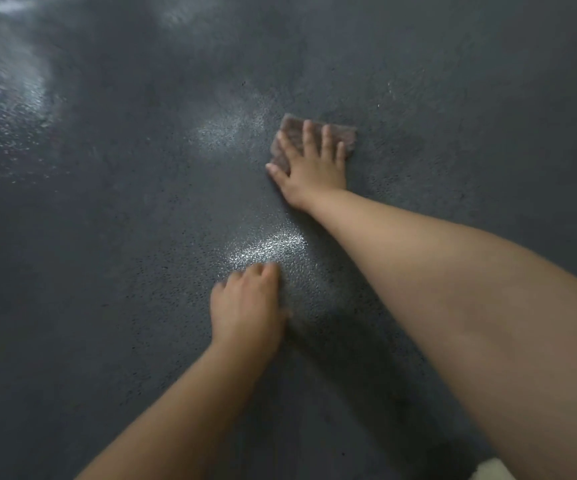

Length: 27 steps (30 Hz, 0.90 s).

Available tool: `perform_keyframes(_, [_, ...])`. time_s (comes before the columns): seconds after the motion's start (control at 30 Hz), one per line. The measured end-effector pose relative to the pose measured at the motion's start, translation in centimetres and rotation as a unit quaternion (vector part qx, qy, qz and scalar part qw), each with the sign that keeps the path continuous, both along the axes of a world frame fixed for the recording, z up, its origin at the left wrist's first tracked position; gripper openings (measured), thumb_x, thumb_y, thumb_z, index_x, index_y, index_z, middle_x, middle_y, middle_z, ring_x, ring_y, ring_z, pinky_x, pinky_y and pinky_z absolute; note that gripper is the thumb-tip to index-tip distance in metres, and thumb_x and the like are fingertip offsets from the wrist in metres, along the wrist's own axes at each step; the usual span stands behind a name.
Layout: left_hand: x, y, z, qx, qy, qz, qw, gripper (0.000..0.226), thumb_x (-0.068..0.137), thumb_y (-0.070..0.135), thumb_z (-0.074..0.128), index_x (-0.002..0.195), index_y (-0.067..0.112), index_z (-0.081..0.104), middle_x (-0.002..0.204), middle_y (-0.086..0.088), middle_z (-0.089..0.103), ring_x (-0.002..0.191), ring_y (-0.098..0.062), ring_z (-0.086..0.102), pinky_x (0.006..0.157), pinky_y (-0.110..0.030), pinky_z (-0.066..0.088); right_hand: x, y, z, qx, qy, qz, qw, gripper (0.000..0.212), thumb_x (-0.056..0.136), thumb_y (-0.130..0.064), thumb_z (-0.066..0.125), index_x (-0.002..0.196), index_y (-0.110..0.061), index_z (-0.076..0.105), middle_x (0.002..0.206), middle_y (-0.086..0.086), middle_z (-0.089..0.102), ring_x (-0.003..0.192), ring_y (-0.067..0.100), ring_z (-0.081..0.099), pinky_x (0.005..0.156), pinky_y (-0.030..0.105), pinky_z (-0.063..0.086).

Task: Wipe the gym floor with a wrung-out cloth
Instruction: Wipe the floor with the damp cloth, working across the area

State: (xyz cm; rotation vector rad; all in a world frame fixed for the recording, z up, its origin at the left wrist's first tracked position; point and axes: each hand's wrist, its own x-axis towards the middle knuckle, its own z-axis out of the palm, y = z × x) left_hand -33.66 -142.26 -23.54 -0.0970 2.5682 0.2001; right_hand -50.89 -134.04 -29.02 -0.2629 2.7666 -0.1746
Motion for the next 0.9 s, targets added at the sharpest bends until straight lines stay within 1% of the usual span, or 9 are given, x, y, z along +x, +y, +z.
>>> perform_keyframes(0.03, [-1.7,-0.9,0.3,-0.001,0.030,0.014,0.999,0.063,0.080,0.044,0.068,0.133,0.027,0.038,0.143,0.000,0.038,0.129,-0.026,0.038,0.098,-0.037,0.036,0.0,-1.3,0.0,-0.009,-0.009,0.035,0.999,0.063,0.095,-0.062,0.021,0.150,-0.038,0.003,0.158,0.004,-0.015,0.143,0.034,-0.018,0.113,0.050,-0.012])
perform_keyframes(0.1, [-5.3,-2.3,0.7,-0.015,0.042,0.027,0.999,0.083,0.074,0.046,0.074,0.141,0.026,0.030,0.150,-0.005,0.026,0.136,-0.029,0.027,0.103,-0.042,0.034,-0.4,-3.0,0.1,-0.021,-0.019,0.088,0.996,0.061,0.096,-0.060,0.023,0.150,-0.039,0.005,0.159,0.002,-0.015,0.144,0.031,-0.018,0.113,0.050,-0.012])
perform_keyframes(0.2, [-9.2,-3.2,0.3,-0.026,-0.031,0.051,0.998,0.118,0.064,0.052,0.080,0.150,0.029,0.003,0.158,-0.007,-0.005,0.144,-0.035,0.002,0.110,-0.053,0.025,-2.5,-2.7,-0.5,-0.013,-0.006,0.133,0.991,0.062,0.095,-0.060,0.025,0.150,-0.040,0.004,0.159,0.000,-0.014,0.144,0.027,-0.017,0.115,0.048,-0.011])
perform_keyframes(0.33, [-9.9,-3.8,-1.4,-0.024,-0.077,0.042,0.996,0.126,0.062,0.053,0.080,0.150,0.032,-0.007,0.158,-0.005,-0.014,0.144,-0.039,-0.002,0.107,-0.059,0.030,-5.1,-1.6,-0.7,-0.008,0.019,0.136,0.991,0.063,0.095,-0.060,0.025,0.150,-0.037,0.005,0.160,0.000,-0.009,0.145,0.025,-0.013,0.116,0.045,-0.007])
perform_keyframes(0.43, [-9.8,-4.1,-1.6,-0.025,-0.075,0.034,0.996,0.126,0.062,0.054,0.080,0.150,0.032,-0.007,0.158,-0.005,-0.014,0.144,-0.040,-0.002,0.106,-0.058,0.032,-7.1,-0.5,-0.4,-0.006,0.020,0.080,0.997,0.063,0.096,-0.060,0.024,0.150,-0.036,0.003,0.159,0.001,-0.009,0.146,0.025,-0.012,0.117,0.044,-0.007])
perform_keyframes(0.57, [-10.1,-4.0,-1.8,-0.022,-0.074,0.030,0.997,0.126,0.062,0.052,0.081,0.150,0.031,-0.007,0.158,-0.007,-0.014,0.143,-0.041,-0.001,0.107,-0.057,0.031,-9.5,3.5,-0.3,0.008,0.021,-0.044,0.999,0.065,0.096,-0.061,0.023,0.151,-0.035,0.001,0.159,0.001,-0.010,0.146,0.026,-0.012,0.115,0.044,-0.007])
perform_keyframes(0.77, [-10.3,-3.9,-2.1,-0.003,-0.080,0.041,0.996,0.125,0.062,0.045,0.083,0.151,0.029,-0.005,0.157,-0.009,-0.015,0.142,-0.044,-0.003,0.107,-0.060,0.029,-10.3,8.7,-0.2,0.025,0.014,-0.257,0.966,0.066,0.095,-0.061,0.021,0.151,-0.034,0.001,0.159,0.004,-0.008,0.145,0.032,-0.010,0.115,0.051,-0.007])
perform_keyframes(0.83, [-10.4,-3.8,-2.0,0.004,-0.080,0.047,0.996,0.125,0.062,0.042,0.084,0.151,0.029,-0.003,0.157,-0.008,-0.016,0.142,-0.044,-0.004,0.105,-0.063,0.029,-10.0,7.1,-0.1,0.029,0.011,-0.272,0.962,0.067,0.095,-0.061,0.023,0.151,-0.033,0.001,0.159,0.004,-0.009,0.144,0.034,-0.012,0.113,0.055,-0.009])
perform_keyframes(0.9, [-10.4,-3.8,-1.9,0.009,-0.080,0.050,0.996,0.125,0.062,0.040,0.085,0.151,0.028,-0.002,0.157,-0.008,-0.016,0.142,-0.044,-0.005,0.104,-0.065,0.028,-9.2,4.2,0.0,0.025,0.024,-0.221,0.975,0.067,0.095,-0.061,0.024,0.151,-0.032,0.001,0.159,0.004,-0.009,0.144,0.036,-0.012,0.112,0.056,-0.008])
